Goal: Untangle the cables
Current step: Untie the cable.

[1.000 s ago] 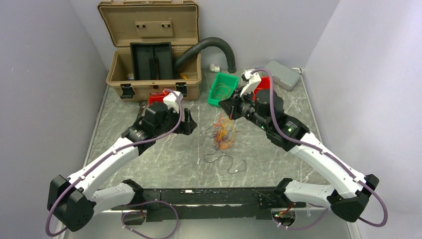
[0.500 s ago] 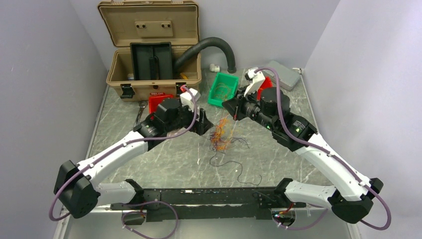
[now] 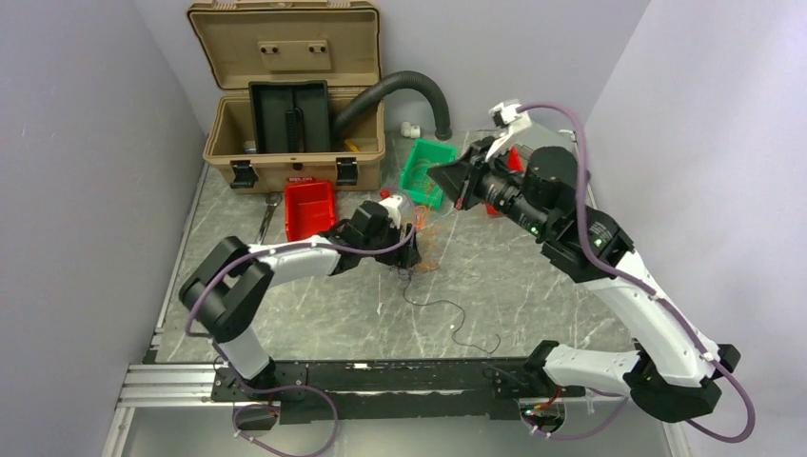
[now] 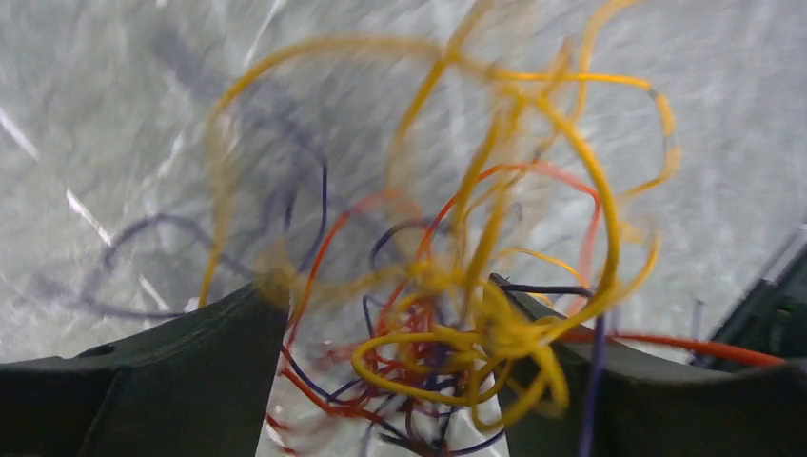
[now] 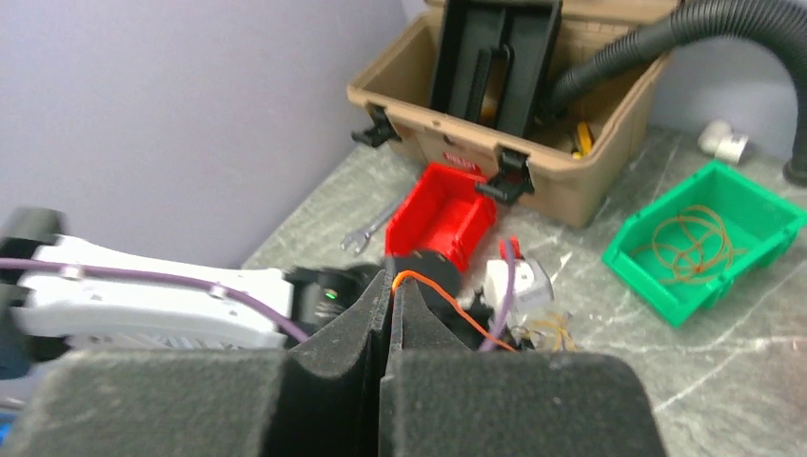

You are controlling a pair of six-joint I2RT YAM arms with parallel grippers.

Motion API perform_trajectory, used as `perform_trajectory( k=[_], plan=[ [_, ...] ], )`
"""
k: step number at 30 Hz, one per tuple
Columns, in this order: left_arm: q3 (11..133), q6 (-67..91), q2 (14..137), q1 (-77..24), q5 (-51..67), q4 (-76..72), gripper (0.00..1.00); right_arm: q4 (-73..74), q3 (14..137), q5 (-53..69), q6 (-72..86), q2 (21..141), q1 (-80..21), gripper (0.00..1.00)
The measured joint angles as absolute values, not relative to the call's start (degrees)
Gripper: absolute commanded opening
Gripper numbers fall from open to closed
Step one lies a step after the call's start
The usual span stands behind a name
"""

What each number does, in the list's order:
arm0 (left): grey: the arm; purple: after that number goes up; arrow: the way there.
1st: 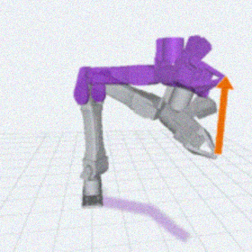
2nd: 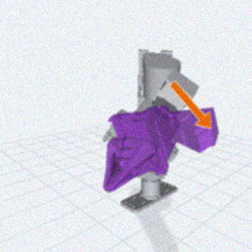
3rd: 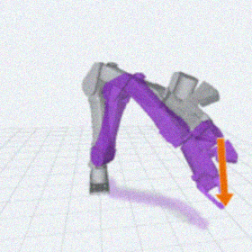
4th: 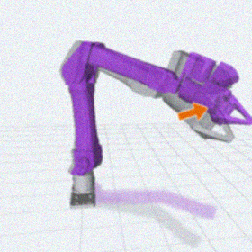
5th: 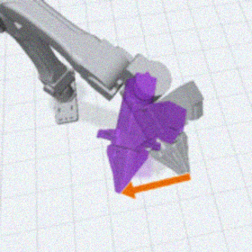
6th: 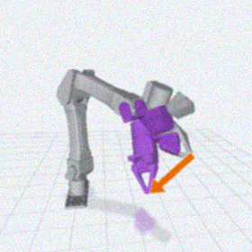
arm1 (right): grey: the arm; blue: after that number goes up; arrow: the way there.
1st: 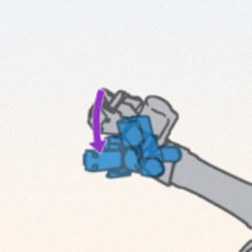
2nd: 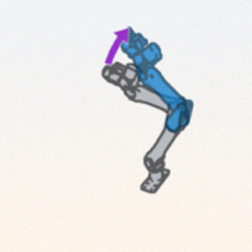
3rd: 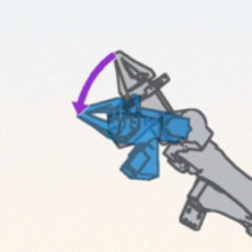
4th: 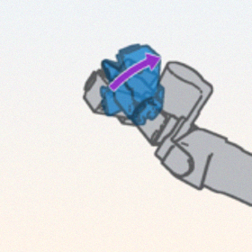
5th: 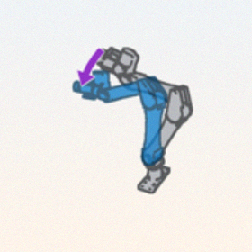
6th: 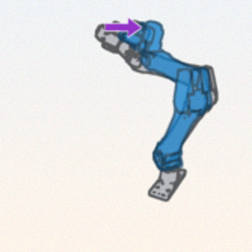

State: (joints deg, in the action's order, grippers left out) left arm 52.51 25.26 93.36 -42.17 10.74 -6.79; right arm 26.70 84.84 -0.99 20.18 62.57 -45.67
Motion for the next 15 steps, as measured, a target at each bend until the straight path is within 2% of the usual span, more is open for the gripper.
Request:
perform_trajectory(
  k=[2, 6, 10, 12, 15],
  plan=[
    [52.51, 27.24, 97.01, -41.67, 9.50, -5.52, 0.68, 27.88, 88.49, -1.54, 20.18, 62.70, -45.67, 0.00],
    [52.34, 30.46, 99.81, -40.27, 8.69, -4.99, 0.40, 32.18, 97.54, -6.72, 19.92, 62.70, -45.67, 0.00],
    [49.87, 32.10, 98.35, -38.79, 8.23, -7.18, 0.31, 34.70, 105.34, -14.92, 18.50, 61.84, -45.69, 0.00],
    [48.42, 32.29, 97.14, -38.39, 7.57, -7.05, 0.24, 35.64, 106.26, -18.55, 17.61, 60.60, -45.69, 0.00],
    [46.19, 32.34, 94.45, -37.89, 6.42, -7.05, 0.01, 37.76, 106.24, -23.81, 16.12, 58.63, -45.69, 0.00]
  ],
)
